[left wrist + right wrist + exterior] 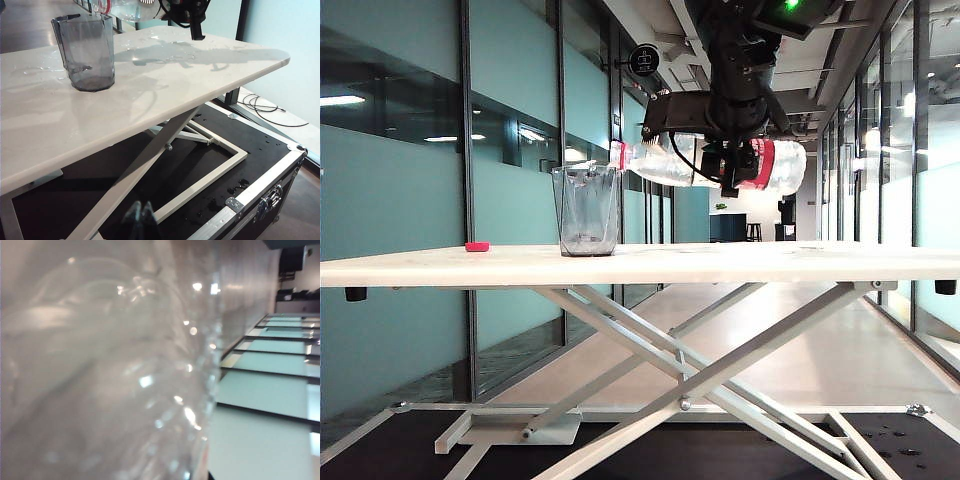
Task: Pick up the mineral water bottle on the table and pour water into the mug until it's half full.
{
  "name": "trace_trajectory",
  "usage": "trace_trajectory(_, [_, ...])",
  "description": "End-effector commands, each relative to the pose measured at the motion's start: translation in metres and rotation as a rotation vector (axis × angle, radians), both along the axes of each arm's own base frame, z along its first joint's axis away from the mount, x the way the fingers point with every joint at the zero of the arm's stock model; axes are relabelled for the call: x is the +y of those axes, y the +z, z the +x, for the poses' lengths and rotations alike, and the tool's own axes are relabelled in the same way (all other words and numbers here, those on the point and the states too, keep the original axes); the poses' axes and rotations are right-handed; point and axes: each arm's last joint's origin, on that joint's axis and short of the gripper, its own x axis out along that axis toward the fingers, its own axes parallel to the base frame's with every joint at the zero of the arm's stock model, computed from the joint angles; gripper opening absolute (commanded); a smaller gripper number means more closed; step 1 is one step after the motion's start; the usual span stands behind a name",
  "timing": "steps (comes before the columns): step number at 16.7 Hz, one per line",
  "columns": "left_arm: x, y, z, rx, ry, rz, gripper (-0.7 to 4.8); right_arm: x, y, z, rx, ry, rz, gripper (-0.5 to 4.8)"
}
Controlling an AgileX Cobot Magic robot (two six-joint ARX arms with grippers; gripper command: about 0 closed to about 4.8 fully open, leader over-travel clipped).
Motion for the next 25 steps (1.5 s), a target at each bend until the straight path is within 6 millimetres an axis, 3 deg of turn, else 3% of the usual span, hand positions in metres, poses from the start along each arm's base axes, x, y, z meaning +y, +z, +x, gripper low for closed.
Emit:
trace_trajectory(1, [0.000,0.001,0.000,-0.009,-0.005,0.002,-0.05,0.000,0.018,0.000,-0.093,-0.015,0.001,1.98])
trace_trajectory(11, [0.000,0.001,0.000,-0.009,-0.005,0.002,-0.05,0.016,0.022,-0.007,-0.123,0.037,-0.058,1.98])
trace_trajectory(25, [0.000,0.001,0.000,-0.009,-0.005,0.002,-0.05,0.016,0.022,-0.008,-0.126,0.011,-0.116,1.98])
